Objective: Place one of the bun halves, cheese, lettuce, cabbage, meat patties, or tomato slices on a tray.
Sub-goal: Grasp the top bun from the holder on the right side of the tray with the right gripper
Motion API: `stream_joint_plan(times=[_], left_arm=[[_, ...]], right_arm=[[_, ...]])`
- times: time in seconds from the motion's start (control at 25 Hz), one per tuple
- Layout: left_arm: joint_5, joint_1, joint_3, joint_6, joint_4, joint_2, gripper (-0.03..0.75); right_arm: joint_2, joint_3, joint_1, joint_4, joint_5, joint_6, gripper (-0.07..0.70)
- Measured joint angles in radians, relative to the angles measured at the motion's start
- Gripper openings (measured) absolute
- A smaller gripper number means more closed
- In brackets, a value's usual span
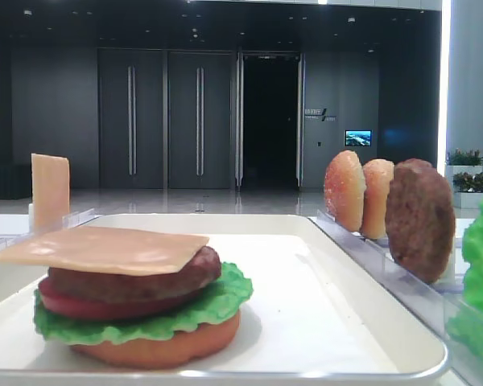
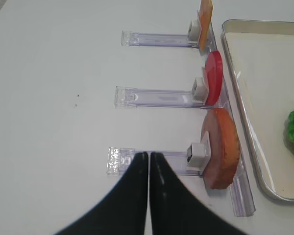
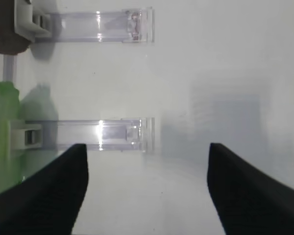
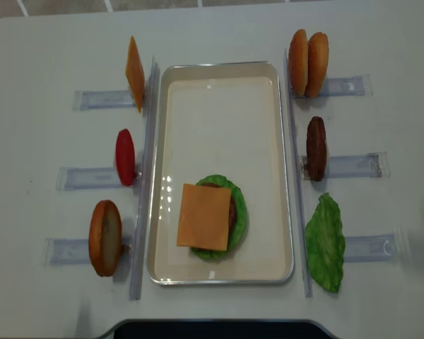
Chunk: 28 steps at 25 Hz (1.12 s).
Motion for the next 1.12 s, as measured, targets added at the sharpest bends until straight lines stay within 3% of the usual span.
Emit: stream_joint_plan(times=[0.56,1.12], left_arm=[[0.0,0.0,0.0,0.0,0.0,0.0,0.0],[0.0,0.0,0.0,0.0,0.0,0.0,0.0]], right_arm=[[0.495,-0.436,0.0,0.0,-0.02,-0.024,0.515],[0.831,-0.828,0.0,0.058,0.053,0.018,0.515]])
